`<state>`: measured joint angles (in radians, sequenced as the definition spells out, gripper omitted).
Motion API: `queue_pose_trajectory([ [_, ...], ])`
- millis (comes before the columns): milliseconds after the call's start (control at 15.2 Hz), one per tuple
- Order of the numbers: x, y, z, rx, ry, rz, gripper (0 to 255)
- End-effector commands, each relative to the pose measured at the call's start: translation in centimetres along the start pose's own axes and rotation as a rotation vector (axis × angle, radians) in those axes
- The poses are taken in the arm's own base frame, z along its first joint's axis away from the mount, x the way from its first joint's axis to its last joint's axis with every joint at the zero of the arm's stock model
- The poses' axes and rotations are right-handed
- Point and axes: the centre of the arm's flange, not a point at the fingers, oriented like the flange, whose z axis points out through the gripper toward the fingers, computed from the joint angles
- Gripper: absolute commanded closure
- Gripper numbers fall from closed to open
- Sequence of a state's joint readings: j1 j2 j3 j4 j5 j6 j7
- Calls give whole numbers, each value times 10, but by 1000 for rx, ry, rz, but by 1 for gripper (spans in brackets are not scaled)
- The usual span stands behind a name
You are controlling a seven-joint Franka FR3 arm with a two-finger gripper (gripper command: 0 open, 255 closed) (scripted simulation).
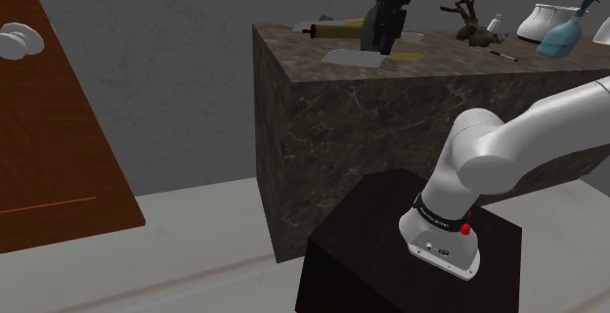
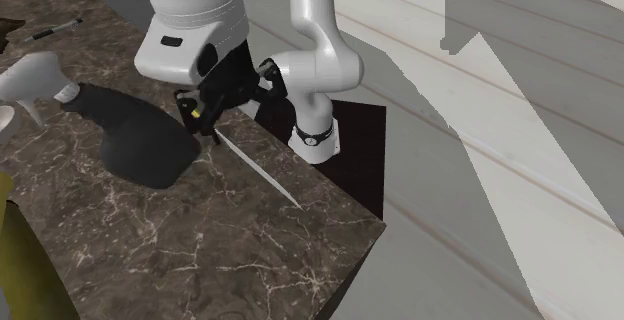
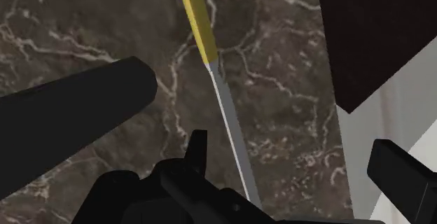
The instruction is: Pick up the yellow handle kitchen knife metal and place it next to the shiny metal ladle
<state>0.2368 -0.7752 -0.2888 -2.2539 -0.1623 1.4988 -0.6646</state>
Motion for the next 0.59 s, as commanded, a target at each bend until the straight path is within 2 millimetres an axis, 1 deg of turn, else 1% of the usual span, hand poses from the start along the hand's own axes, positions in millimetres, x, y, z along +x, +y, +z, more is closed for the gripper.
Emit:
queue_pose_trajectory([
  [0,-5,17,-7,-40,-11,-319,0],
  [528,-5,19,33,-40,-11,-319,0],
])
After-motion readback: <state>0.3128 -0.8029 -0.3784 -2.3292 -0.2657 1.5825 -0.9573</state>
